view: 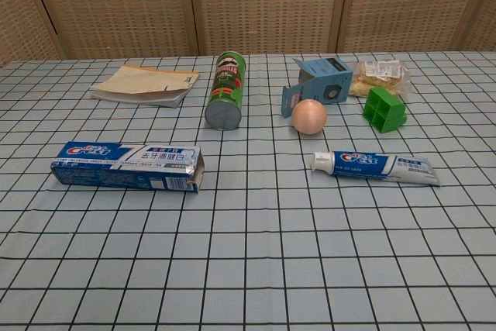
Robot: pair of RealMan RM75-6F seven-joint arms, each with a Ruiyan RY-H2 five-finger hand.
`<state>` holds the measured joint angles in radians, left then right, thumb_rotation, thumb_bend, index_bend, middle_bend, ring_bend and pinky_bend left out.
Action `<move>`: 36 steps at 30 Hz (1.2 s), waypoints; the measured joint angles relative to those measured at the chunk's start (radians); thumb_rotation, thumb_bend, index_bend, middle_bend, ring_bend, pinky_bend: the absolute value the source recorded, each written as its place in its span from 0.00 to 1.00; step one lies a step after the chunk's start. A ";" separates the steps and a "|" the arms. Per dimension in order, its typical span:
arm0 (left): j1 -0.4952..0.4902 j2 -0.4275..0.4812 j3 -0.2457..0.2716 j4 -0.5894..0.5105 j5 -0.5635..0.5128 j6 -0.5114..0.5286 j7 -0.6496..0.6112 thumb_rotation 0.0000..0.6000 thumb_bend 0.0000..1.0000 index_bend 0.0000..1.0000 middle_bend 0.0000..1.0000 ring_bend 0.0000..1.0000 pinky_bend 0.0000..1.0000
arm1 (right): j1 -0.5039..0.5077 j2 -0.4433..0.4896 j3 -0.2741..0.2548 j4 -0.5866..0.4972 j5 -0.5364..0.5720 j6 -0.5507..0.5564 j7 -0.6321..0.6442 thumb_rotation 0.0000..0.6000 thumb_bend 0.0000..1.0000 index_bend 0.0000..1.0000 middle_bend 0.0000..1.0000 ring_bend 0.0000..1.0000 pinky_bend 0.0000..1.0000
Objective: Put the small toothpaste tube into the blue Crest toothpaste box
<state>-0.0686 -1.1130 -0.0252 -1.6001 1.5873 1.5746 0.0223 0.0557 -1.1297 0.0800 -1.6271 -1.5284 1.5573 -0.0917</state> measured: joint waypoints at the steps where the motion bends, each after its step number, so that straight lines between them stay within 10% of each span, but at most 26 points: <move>1: 0.000 0.000 0.000 0.000 -0.001 -0.001 0.000 1.00 0.00 0.00 0.00 0.00 0.00 | 0.000 0.000 -0.001 0.000 0.000 -0.002 -0.001 1.00 0.00 0.00 0.00 0.00 0.00; 13: 0.000 0.006 -0.007 -0.007 -0.012 -0.001 -0.009 1.00 0.00 0.00 0.00 0.00 0.00 | 0.024 -0.009 -0.007 -0.010 -0.001 -0.054 -0.001 1.00 0.00 0.00 0.01 0.01 0.01; 21: -0.013 0.000 -0.018 -0.007 -0.053 -0.042 0.007 1.00 0.00 0.00 0.00 0.00 0.00 | 0.172 -0.037 0.040 -0.014 0.023 -0.249 -0.118 1.00 0.10 0.19 0.28 0.28 0.26; 36: -0.046 -0.020 -0.052 0.015 -0.157 -0.125 0.042 1.00 0.00 0.00 0.00 0.00 0.00 | 0.503 -0.355 0.178 0.124 0.352 -0.587 -0.270 1.00 0.26 0.31 0.38 0.38 0.39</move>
<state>-0.1149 -1.1335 -0.0773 -1.5847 1.4303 1.4496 0.0647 0.5588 -1.4849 0.2583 -1.5030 -1.1762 0.9706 -0.3622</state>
